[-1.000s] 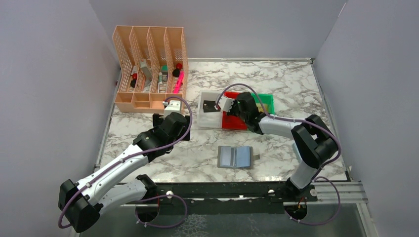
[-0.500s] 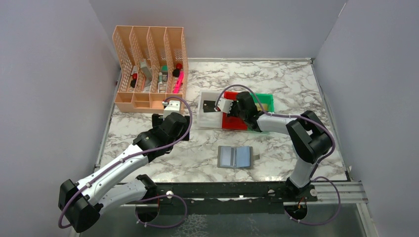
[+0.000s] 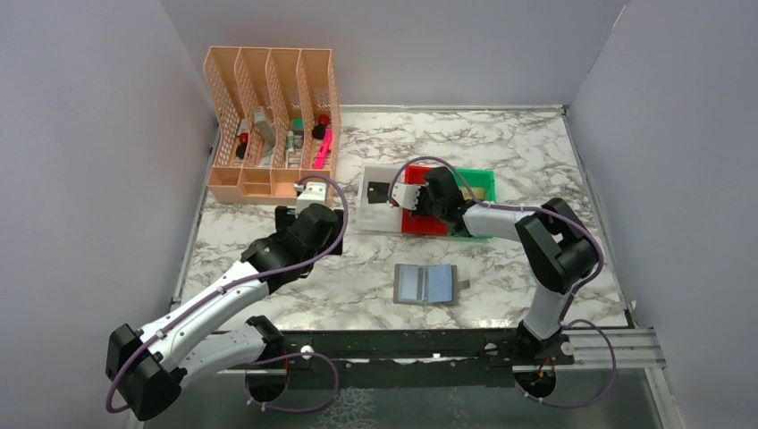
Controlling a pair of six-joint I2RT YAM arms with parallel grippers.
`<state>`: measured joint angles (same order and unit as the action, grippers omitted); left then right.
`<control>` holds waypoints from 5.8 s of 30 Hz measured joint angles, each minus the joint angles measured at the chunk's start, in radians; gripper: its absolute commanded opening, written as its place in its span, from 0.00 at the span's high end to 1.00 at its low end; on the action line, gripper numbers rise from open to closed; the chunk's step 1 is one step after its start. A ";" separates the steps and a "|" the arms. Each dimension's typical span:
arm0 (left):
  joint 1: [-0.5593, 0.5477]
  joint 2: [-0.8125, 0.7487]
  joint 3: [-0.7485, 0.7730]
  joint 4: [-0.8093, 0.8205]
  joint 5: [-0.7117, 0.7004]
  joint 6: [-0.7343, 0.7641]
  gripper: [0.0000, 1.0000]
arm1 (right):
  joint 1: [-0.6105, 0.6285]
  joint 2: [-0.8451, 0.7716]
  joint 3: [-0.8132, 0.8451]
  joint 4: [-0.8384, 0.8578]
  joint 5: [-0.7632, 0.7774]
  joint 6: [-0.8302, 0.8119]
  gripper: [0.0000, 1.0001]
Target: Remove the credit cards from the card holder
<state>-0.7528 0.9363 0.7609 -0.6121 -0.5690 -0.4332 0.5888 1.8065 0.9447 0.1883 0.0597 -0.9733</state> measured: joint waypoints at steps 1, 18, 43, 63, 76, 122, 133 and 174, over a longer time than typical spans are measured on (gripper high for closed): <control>0.000 0.001 0.000 0.000 0.000 0.000 0.01 | 0.000 0.000 0.000 -0.003 -0.002 -0.001 0.73; 0.000 0.011 0.000 -0.008 0.000 0.000 0.01 | -0.002 -0.264 -0.029 0.016 -0.036 0.291 0.49; 0.000 0.015 0.000 -0.011 0.000 0.000 0.01 | 0.225 -0.687 -0.268 -0.446 -0.015 1.502 0.27; 0.000 0.035 0.001 -0.011 0.000 0.000 0.01 | 0.596 -0.411 -0.158 -0.638 0.424 1.862 0.39; 0.000 0.034 0.001 -0.011 -0.002 0.000 0.01 | 0.597 -0.260 -0.110 -0.639 0.432 1.901 0.42; 0.000 0.078 -0.033 0.186 0.398 -0.142 0.01 | 0.581 -0.422 -0.287 -0.508 0.390 1.970 0.64; -0.002 0.129 -0.045 0.255 0.510 -0.172 0.01 | 0.567 -0.410 -0.298 -0.477 0.373 1.971 0.76; -0.174 0.326 -0.070 0.529 0.659 -0.279 0.10 | 0.398 -0.751 -0.632 -0.170 0.163 2.033 0.99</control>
<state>-0.9268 1.2621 0.6907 -0.0830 0.0898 -0.7120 0.9871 1.0554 0.3126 0.0181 0.2222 1.0592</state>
